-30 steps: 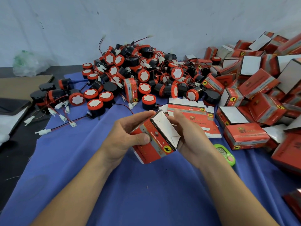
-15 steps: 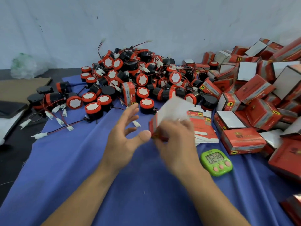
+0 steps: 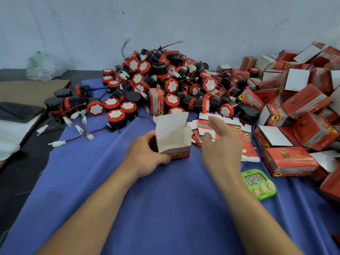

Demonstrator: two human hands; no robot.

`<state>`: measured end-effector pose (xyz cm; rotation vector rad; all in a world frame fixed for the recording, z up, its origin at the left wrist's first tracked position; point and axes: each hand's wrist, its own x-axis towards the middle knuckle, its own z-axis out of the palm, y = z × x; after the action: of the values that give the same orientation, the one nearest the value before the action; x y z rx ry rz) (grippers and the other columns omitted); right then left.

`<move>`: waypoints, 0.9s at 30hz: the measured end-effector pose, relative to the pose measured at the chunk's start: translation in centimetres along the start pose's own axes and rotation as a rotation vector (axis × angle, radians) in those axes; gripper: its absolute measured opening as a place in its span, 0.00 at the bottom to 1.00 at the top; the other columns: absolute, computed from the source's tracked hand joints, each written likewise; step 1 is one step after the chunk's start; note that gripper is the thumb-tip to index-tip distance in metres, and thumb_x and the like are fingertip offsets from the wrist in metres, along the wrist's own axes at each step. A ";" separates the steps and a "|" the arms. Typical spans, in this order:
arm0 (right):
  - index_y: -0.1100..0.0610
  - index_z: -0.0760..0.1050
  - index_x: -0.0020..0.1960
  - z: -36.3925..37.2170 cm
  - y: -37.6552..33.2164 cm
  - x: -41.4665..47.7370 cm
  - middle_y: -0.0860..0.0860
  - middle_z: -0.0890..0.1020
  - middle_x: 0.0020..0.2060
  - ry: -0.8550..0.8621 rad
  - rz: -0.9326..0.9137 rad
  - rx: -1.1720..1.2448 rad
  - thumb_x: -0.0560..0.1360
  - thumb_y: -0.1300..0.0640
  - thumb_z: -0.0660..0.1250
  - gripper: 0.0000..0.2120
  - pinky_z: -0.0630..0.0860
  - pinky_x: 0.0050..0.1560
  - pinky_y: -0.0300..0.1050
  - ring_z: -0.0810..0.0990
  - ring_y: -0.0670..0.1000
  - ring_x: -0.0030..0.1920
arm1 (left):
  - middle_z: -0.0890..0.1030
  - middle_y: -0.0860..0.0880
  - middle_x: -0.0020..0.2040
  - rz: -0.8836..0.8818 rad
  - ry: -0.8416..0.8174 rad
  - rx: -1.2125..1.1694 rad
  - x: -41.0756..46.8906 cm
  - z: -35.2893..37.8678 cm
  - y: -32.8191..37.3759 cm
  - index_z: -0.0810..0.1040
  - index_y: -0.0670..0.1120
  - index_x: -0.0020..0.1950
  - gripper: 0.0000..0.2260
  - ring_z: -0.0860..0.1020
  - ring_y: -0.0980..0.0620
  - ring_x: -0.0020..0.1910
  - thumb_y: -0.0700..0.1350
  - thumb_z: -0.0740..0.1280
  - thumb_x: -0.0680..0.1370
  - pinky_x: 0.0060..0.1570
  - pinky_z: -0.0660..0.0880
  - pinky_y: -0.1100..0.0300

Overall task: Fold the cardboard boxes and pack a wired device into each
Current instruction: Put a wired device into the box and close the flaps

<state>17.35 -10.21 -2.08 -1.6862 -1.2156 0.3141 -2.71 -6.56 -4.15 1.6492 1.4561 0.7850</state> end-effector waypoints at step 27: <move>0.43 0.74 0.59 -3.3 -7.4 4.8 0.43 0.87 0.47 -0.262 -0.210 0.439 0.70 0.52 0.76 0.20 0.82 0.49 0.47 0.86 0.47 0.45 | 0.83 0.62 0.52 0.004 -0.036 0.062 -1.0 0.3 1.4 0.75 0.64 0.62 0.32 0.80 0.57 0.51 0.49 0.72 0.58 0.49 0.81 0.49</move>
<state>17.58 -8.11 7.07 -1.1547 -1.3838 0.6365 -1.91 -7.61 -3.05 1.7050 1.4659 0.7154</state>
